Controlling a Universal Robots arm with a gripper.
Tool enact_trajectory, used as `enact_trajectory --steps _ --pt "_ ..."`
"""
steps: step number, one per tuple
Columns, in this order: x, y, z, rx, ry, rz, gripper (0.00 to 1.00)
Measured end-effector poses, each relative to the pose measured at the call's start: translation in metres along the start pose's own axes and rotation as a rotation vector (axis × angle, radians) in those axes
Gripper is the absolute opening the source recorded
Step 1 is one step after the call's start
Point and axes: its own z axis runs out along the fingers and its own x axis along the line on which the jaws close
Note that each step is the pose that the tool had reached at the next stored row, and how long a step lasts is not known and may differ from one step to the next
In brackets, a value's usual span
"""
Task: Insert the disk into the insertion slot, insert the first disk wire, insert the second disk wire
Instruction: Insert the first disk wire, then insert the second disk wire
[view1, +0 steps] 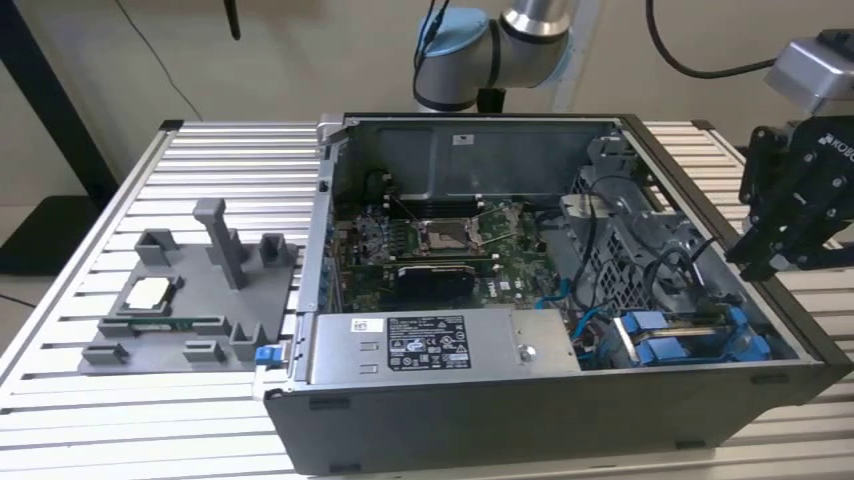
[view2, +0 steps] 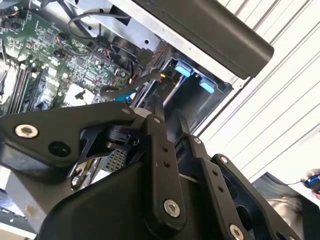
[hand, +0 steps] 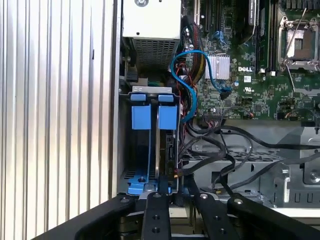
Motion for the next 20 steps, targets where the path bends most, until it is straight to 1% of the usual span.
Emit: enact_trajectory --steps 3,8,20 --pt "-0.0002 -0.0007 0.0003 0.0 0.0004 0.0 0.27" --pt "-0.0001 -0.0043 0.0014 0.0 -0.0012 0.0 0.27" --pt "0.0 -0.0054 0.0015 0.0 -0.0013 0.0 0.27"
